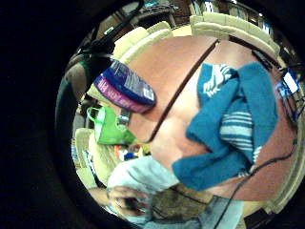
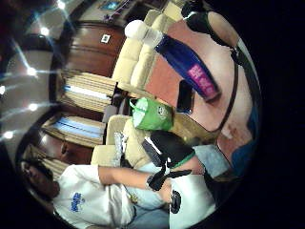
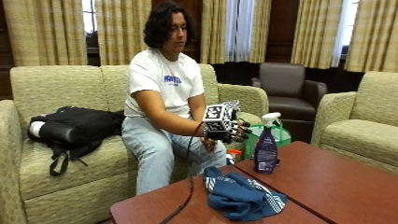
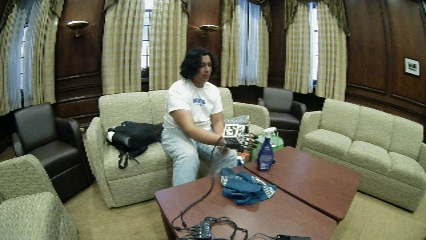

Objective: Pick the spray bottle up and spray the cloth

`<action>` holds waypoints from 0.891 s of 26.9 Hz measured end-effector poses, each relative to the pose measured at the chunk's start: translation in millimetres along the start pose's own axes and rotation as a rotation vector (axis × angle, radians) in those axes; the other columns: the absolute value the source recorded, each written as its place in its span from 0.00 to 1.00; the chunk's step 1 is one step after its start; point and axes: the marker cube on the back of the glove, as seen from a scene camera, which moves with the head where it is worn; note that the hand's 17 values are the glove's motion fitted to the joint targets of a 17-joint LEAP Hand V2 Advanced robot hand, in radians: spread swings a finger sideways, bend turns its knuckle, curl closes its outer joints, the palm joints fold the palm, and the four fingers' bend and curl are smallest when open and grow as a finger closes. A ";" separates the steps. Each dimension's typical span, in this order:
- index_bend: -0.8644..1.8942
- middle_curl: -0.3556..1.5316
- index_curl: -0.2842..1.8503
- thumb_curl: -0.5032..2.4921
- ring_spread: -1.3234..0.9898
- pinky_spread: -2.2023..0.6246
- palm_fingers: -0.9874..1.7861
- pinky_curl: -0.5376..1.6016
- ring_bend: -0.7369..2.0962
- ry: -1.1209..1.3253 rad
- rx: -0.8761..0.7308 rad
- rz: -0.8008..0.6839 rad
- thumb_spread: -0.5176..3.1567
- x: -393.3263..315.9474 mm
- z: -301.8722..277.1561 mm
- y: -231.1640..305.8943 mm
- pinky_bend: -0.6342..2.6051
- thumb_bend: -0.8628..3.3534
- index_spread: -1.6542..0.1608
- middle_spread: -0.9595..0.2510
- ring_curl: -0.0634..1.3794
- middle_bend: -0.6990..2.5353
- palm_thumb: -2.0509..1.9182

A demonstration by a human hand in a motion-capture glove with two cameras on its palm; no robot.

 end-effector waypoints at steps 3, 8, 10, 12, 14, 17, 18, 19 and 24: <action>0.36 0.39 0.25 0.31 0.49 0.79 0.59 0.41 0.43 0.046 -0.010 -0.024 0.39 5.4 -14.3 19.6 0.27 0.20 0.69 0.65 0.30 0.28 0.65; 0.36 0.39 0.26 0.30 0.49 0.79 0.60 0.41 0.43 0.079 0.000 -0.042 0.40 7.9 -28.5 58.3 0.26 0.20 0.69 0.65 0.30 0.27 0.65; 0.37 0.39 0.26 0.30 0.49 0.80 0.60 0.41 0.43 0.096 0.005 -0.047 0.40 13.1 -37.8 71.3 0.26 0.20 0.69 0.65 0.29 0.27 0.65; 0.37 0.39 0.26 0.30 0.49 0.80 0.60 0.41 0.42 0.114 0.008 -0.052 0.40 20.6 -48.3 81.5 0.26 0.20 0.69 0.65 0.29 0.27 0.65; 0.37 0.39 0.26 0.29 0.49 0.80 0.60 0.41 0.42 0.130 0.005 -0.058 0.40 28.4 -57.7 88.7 0.26 0.20 0.69 0.65 0.29 0.27 0.65; 0.37 0.38 0.26 0.29 0.49 0.80 0.61 0.41 0.42 0.155 -0.013 -0.075 0.40 34.0 -65.2 98.6 0.26 0.20 0.69 0.65 0.29 0.27 0.65; 0.37 0.38 0.26 0.29 0.49 0.80 0.61 0.41 0.42 0.164 -0.018 -0.083 0.40 33.1 -65.0 103.3 0.26 0.20 0.69 0.65 0.29 0.27 0.65; 0.37 0.38 0.26 0.29 0.49 0.80 0.61 0.41 0.42 0.172 -0.021 -0.092 0.40 31.3 -64.0 108.7 0.26 0.20 0.69 0.65 0.29 0.27 0.65; 0.36 0.38 0.26 0.29 0.49 0.81 0.61 0.41 0.42 0.189 -0.030 -0.127 0.40 26.1 -62.6 131.0 0.26 0.20 0.68 0.65 0.29 0.27 0.65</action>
